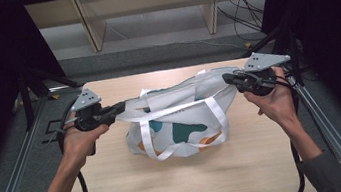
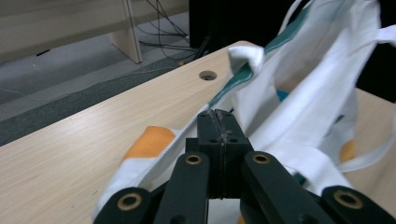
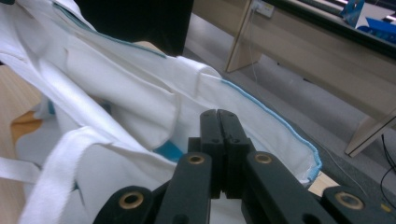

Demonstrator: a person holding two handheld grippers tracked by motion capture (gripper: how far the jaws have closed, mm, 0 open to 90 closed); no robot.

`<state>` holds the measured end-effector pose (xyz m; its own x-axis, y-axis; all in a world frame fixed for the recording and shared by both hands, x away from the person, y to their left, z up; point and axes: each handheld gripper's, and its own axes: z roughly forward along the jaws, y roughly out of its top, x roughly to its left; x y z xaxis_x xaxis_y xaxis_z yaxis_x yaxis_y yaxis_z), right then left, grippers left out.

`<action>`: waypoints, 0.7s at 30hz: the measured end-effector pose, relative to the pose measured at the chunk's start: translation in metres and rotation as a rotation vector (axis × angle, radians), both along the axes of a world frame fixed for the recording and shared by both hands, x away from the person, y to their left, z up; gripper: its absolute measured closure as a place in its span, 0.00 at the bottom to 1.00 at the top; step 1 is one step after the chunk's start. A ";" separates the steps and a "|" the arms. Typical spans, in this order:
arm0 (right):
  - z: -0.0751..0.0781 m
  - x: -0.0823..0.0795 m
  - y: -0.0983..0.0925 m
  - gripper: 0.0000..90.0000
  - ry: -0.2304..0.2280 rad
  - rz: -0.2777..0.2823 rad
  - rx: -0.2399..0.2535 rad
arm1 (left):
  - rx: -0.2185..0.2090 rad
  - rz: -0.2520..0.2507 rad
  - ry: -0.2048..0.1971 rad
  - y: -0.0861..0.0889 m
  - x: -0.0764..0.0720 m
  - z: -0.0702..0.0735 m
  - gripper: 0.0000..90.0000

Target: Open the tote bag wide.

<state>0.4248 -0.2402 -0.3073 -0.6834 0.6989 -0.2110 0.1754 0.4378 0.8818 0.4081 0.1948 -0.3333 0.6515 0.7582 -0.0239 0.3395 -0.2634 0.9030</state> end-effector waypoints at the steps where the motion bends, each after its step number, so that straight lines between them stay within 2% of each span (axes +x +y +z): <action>1: 0.000 0.000 0.000 1.00 0.000 0.000 0.000 | 0.000 0.000 0.000 0.000 0.000 0.000 0.99; 5: -0.013 0.013 -0.001 1.00 0.019 -0.029 -0.021 | -0.005 0.026 0.024 -0.003 0.017 -0.016 1.00; 7: -0.023 0.019 -0.002 1.00 0.054 -0.034 -0.039 | 0.012 0.046 0.040 -0.004 0.027 -0.027 0.99; 8: -0.036 0.024 -0.002 1.00 0.104 -0.029 -0.065 | 0.005 0.052 0.060 -0.003 0.032 -0.033 0.99; 9: -0.043 0.027 -0.002 1.00 0.130 -0.031 -0.071 | 0.010 0.057 0.086 -0.003 0.039 -0.043 1.00; 10: -0.043 0.027 -0.002 1.00 0.130 -0.031 -0.071 | 0.010 0.057 0.086 -0.003 0.039 -0.043 1.00; 11: -0.048 0.028 -0.002 1.00 0.141 -0.032 -0.078 | 0.038 0.059 0.099 -0.003 0.044 -0.049 1.00; 12: -0.063 0.034 -0.003 1.00 0.170 -0.019 -0.094 | 0.066 0.065 0.113 -0.003 0.052 -0.060 0.99; 13: -0.063 0.034 -0.003 1.00 0.170 -0.019 -0.094 | 0.066 0.065 0.113 -0.003 0.052 -0.060 1.00; 14: -0.077 0.037 -0.002 1.00 0.202 -0.029 -0.108 | 0.075 0.075 0.121 -0.002 0.056 -0.065 1.00; 15: -0.084 0.039 -0.001 1.00 0.217 -0.028 -0.112 | 0.094 0.082 0.154 -0.001 0.063 -0.077 0.99; 16: -0.089 0.041 -0.001 1.00 0.228 -0.026 -0.114 | 0.094 0.082 0.154 -0.001 0.063 -0.077 1.00; 17: -0.089 0.041 -0.001 1.00 0.228 -0.026 -0.114 | 0.095 0.093 0.171 0.000 0.066 -0.086 1.00; 19: -0.104 0.042 0.001 1.00 0.277 -0.038 -0.109 | 0.114 0.090 0.224 0.003 0.072 -0.105 1.00; 20: -0.116 0.043 0.003 1.00 0.303 -0.036 -0.111 | 0.102 0.085 0.249 0.004 0.074 -0.113 1.00; 21: -0.116 0.043 0.003 1.00 0.303 -0.036 -0.111 | 0.098 0.091 0.259 0.006 0.076 -0.120 1.00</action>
<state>0.4680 -0.2371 -0.4236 -0.7023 0.7076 -0.0782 0.4397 0.5176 0.7340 0.4839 0.2006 -0.4533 0.5624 0.8203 -0.1044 0.5821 -0.3030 0.7546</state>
